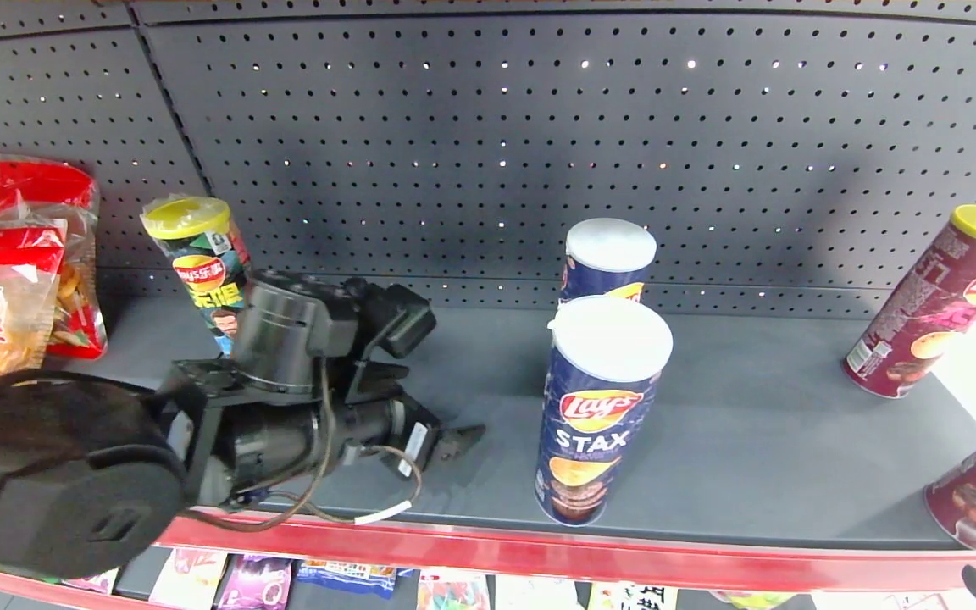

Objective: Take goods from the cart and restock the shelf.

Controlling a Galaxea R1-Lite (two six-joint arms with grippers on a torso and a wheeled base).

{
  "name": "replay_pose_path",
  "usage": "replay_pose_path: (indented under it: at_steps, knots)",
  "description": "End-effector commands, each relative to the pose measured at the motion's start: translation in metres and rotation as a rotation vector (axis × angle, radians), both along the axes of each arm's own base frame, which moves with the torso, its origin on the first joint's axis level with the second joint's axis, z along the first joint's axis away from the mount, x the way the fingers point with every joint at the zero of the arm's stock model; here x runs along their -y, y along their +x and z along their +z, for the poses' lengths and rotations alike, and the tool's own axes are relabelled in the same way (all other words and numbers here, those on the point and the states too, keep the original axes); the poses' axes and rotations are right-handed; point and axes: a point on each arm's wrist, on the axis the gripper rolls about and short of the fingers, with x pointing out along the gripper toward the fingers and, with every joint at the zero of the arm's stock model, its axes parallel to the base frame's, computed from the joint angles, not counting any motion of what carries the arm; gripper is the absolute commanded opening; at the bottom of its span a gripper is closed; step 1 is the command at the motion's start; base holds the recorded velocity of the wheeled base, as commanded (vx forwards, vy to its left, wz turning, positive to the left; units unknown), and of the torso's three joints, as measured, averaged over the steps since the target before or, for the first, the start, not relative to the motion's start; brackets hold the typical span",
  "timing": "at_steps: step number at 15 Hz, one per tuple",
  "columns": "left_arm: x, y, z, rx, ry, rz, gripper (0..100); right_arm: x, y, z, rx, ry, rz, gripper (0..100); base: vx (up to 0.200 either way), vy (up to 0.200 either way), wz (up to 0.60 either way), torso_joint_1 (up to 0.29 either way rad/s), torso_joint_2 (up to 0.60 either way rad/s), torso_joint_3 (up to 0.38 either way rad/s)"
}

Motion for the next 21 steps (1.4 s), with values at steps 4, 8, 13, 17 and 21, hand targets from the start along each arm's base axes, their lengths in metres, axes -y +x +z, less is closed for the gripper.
replay_pose_path:
  at_steps: [4,8,13,17,21]
  knots:
    - [-0.131,-0.131,0.051,0.109,0.028,0.344,100,0.006,-0.009,-0.016,0.016,-0.008,-0.143,100,0.000,0.000,0.00,0.000,0.00,0.000]
    - [-0.176,-0.210,0.038,0.101,0.085,0.608,100,0.009,-0.021,-0.003,0.002,-0.014,-0.278,100,0.000,0.000,0.00,0.000,0.00,0.000]
    - [-0.182,-0.229,0.036,0.173,0.077,0.646,100,0.010,-0.028,-0.001,-0.007,-0.023,-0.355,100,0.000,0.000,0.00,0.000,0.00,0.000]
    - [-0.183,-0.233,0.032,0.185,0.070,0.641,100,0.011,-0.032,-0.003,0.000,-0.026,-0.370,100,-0.150,0.000,0.00,0.003,0.00,0.002]
    - [-0.185,-0.238,0.027,0.202,0.087,0.635,100,0.011,-0.039,-0.007,0.003,-0.052,-0.365,100,-0.200,0.000,0.00,0.003,0.00,0.002]
